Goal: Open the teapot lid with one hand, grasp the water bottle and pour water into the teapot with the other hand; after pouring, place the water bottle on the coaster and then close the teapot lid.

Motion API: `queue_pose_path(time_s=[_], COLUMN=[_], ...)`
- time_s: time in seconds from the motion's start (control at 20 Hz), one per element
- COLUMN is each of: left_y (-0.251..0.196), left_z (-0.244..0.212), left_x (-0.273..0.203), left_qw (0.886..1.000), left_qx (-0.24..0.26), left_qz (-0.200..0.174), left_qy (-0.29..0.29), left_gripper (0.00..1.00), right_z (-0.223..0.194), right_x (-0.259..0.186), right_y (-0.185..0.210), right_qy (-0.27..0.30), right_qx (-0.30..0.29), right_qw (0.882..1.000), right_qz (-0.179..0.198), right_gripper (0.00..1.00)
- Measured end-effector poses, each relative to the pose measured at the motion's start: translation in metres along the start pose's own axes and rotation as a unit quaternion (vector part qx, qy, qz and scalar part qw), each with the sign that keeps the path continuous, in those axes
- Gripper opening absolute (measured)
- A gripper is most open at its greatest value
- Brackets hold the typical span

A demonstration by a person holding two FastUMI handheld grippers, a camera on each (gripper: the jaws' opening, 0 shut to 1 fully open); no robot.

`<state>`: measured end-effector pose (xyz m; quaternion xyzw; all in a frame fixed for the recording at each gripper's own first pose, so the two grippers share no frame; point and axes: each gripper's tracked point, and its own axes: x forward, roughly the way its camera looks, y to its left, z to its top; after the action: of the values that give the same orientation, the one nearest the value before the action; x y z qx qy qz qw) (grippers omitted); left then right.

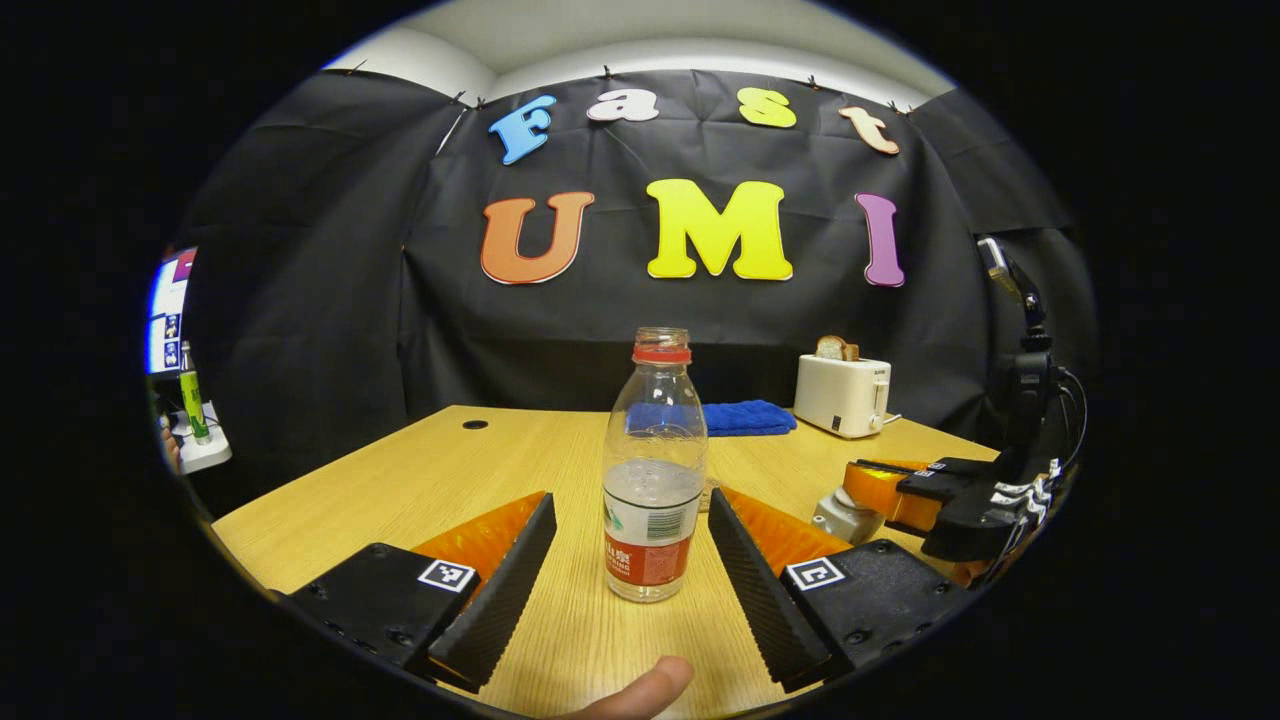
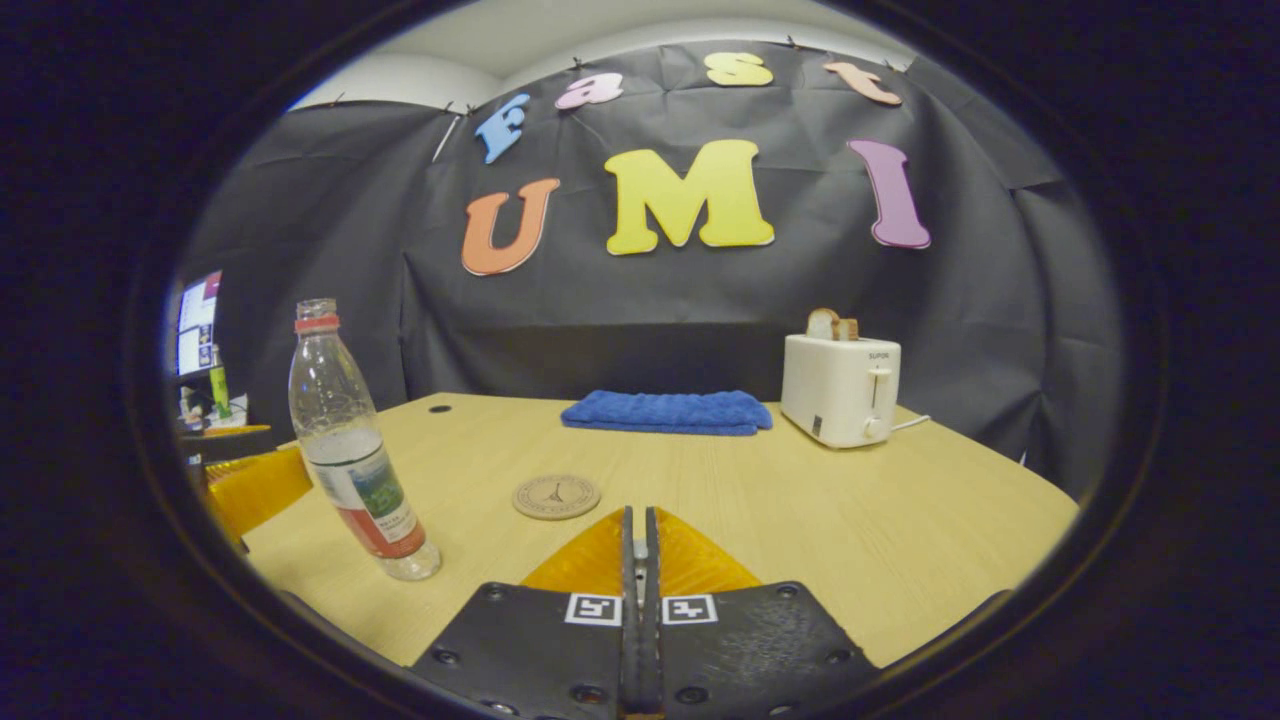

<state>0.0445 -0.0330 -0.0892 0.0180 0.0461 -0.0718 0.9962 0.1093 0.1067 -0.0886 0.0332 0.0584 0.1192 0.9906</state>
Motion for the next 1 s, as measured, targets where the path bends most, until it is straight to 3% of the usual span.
queue_pose_path(time_s=[0.2,0.45,0.6,1.0], left_y=[-0.002,-0.006,-0.015,0.002], left_z=[-0.004,-0.033,-0.024,-0.015], left_x=[0.006,0.022,0.031,0.065], left_qw=[1.0,1.0,0.999,1.0], left_qx=[0.009,0.014,0.018,0.018], left_qz=[-0.005,-0.005,-0.025,-0.005], left_qy=[-0.017,0.011,-0.012,-0.018], left_gripper=[0.97,0.97,0.97,0.97], right_z=[0.014,0.034,0.037,0.046], right_x=[-0.009,-0.023,-0.027,-0.04], right_y=[0.004,-0.005,-0.011,-0.032], right_qy=[-0.018,-0.053,-0.059,-0.075], right_qx=[0.004,-0.019,-0.019,-0.02], right_qw=[1.0,0.998,0.998,0.997], right_qz=[0.018,0.006,0.001,-0.014], right_gripper=[0.0,0.0,0.0,0.0])
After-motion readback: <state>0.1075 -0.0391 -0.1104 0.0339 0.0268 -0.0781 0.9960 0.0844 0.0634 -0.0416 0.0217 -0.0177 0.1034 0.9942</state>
